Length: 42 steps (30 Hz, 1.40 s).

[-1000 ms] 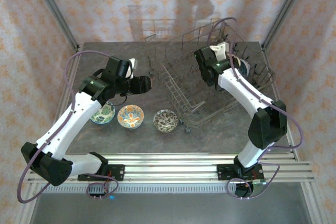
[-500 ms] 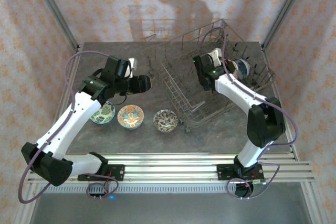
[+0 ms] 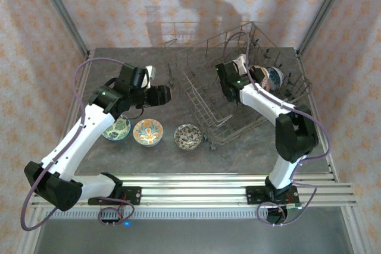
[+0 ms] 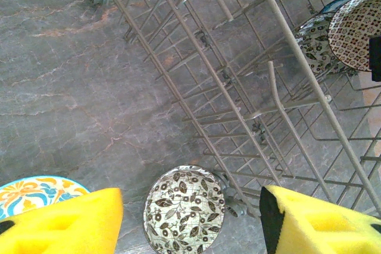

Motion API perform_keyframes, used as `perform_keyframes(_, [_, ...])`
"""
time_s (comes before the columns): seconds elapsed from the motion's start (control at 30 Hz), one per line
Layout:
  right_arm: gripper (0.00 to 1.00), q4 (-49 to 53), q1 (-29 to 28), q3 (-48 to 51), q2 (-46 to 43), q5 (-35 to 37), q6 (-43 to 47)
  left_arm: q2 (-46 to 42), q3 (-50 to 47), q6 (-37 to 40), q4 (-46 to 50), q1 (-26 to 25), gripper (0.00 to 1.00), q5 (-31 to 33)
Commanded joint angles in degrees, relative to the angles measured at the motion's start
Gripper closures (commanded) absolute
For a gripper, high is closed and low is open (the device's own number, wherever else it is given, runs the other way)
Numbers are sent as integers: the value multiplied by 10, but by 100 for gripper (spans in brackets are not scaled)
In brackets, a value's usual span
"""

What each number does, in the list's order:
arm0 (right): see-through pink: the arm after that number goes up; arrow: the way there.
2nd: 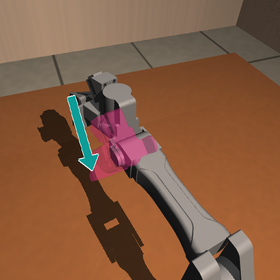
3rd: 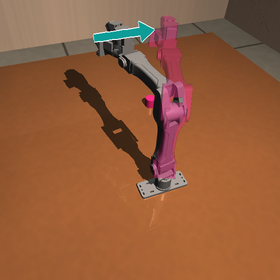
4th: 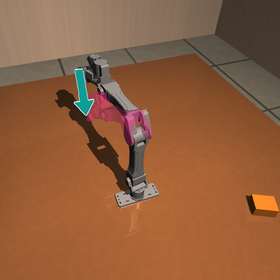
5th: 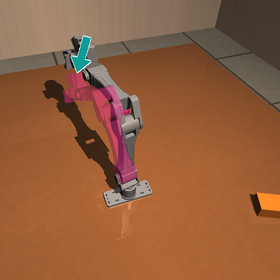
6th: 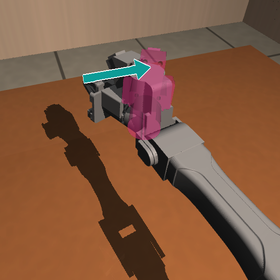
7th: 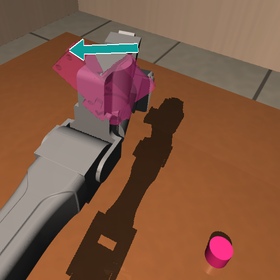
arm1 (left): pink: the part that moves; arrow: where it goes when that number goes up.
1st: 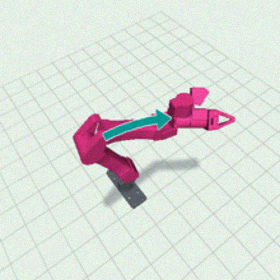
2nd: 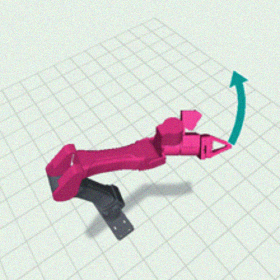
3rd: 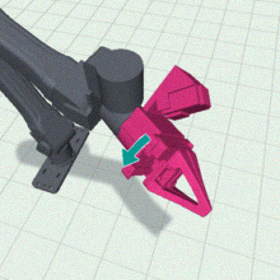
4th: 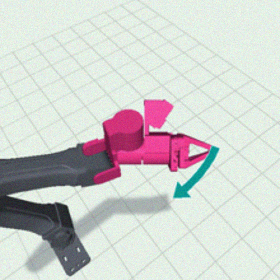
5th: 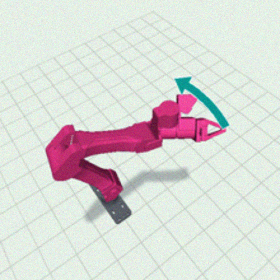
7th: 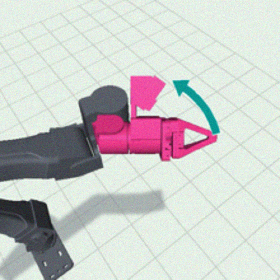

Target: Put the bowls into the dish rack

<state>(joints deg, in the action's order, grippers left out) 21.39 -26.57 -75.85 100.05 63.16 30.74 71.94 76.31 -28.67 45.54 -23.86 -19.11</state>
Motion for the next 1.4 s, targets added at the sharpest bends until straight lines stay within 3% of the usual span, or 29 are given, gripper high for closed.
perform_keyframes(0.0, [100,-11,6,-9,-4,29,8,-17,1,-5,-3,4,37,-5])
perform_keyframes(0.27, [100,-15,-6,14,-7,22,18,-21,-6,-10,-8,4,37,-8])
perform_keyframes(0.67, [100,-95,-19,21,-16,53,109,-35,-25,-14,-14,3,37,-6])
perform_keyframes(1.2, [100,-74,-47,52,-15,71,92,-43,-45,-17,-31,4,37,-14])
perform_keyframes(1.37, [100,-12,-57,27,9,79,41,-47,-48,-14,-30,4,37,-14])
